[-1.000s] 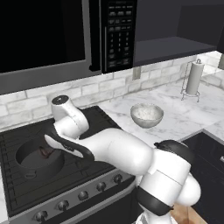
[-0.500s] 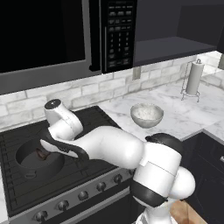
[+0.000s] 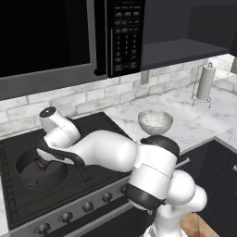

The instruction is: Open the cabinet and move the ladle to the pot. Then close the cabinet.

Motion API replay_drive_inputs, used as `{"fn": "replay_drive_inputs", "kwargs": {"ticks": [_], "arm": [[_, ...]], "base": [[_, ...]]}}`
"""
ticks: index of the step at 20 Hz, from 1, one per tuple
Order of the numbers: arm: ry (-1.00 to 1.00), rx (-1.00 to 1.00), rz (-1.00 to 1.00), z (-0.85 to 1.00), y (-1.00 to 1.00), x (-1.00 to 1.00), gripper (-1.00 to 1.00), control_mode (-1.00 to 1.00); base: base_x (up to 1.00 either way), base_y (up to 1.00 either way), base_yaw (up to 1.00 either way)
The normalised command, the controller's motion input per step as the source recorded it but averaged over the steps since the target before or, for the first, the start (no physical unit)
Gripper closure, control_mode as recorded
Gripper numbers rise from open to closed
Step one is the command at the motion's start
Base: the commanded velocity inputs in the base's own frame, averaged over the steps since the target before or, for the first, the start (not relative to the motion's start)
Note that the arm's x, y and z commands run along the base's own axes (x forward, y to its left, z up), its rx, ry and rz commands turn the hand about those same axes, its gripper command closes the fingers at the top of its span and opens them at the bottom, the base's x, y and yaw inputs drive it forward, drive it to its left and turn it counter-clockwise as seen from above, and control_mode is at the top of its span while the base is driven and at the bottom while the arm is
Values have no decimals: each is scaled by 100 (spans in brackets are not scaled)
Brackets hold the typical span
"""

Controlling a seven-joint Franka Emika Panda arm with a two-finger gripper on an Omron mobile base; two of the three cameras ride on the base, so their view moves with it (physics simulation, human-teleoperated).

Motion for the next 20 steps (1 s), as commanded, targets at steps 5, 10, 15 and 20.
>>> {"fn": "replay_drive_inputs", "kwargs": {"ticks": [5,10,15,20], "arm": [[0,-5,-1,-12,24,20,100,-100],[0,-4,-1,-13,20,5,-100,-100],[0,-1,0,-7,-2,-6,-100,-100],[-2,0,0,0,-29,-26,-100,-100]], "base": [[0,0,0],[0,0,0],[0,0,0],[0,0,0]]}}
